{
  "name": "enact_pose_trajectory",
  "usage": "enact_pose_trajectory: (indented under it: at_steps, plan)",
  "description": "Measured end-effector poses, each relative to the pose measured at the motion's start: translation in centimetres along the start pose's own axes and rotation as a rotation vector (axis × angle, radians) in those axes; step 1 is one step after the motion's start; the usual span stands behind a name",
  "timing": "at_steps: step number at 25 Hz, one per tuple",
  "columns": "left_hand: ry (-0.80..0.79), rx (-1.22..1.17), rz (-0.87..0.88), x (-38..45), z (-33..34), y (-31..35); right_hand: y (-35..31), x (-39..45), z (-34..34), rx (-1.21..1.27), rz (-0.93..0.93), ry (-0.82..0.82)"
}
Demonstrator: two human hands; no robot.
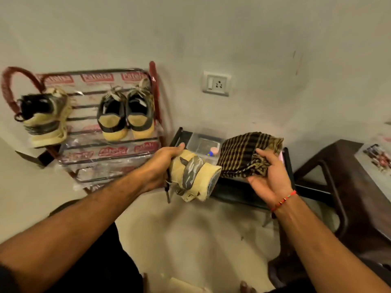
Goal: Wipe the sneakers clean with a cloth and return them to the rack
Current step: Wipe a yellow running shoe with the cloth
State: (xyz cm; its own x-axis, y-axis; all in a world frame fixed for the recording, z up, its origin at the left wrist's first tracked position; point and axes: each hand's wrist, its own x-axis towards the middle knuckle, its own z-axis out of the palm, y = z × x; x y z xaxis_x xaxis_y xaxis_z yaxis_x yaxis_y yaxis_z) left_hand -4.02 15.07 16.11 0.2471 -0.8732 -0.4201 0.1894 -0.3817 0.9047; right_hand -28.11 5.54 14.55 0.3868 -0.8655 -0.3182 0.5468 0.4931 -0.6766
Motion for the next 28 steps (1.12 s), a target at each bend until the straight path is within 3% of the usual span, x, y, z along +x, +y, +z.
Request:
enact_pose_trajectory:
  at_steps: [4, 6, 7, 9, 11, 13, 15, 19, 25, 28]
  plan:
    - [-0.065, 0.047, -0.040, 2.8, 0.0, -3.0, 1.6, -0.3, -1.3, -0.202, -0.061, 0.048]
    - [-0.074, 0.153, -0.055, 3.6, 0.1, -3.8, 2.8, -0.4, -0.6, -0.437, -0.158, 0.029]
    - [-0.087, 0.182, -0.063, 3.8, 0.3, -4.0, 3.4, -0.6, -0.1, -0.606, -0.215, -0.012]
    - [-0.107, 0.152, -0.087, 4.1, 0.6, -4.1, 5.4, -1.4, 0.7, -1.047, -0.341, -0.246]
    - [-0.122, 0.094, -0.125, 4.2, 0.6, -3.9, 8.3, -1.8, 0.3, -1.729, -0.525, -0.544]
    - [-0.185, 0.100, -0.152, 4.3, 0.5, -3.8, 10.4, -2.0, -0.1, -2.147, -0.697, -0.517]
    - [-0.241, 0.091, -0.159, 4.0, 0.7, -3.6, 11.2, -2.1, 0.1, -2.228, -0.659, -0.433]
    - [-0.271, 0.086, -0.181, 3.1, 1.5, -3.4, 11.8, -1.4, -0.6, -2.228, -0.585, -0.415]
    - [-0.162, -0.115, -0.097, 3.2, 4.0, -4.2, 10.8, 1.2, -1.2, -1.876, -0.378, -0.230]
    - [-0.245, -0.047, -0.122, 3.2, 3.2, -4.1, 10.7, 1.6, -0.9, -1.848, -0.372, -0.256]
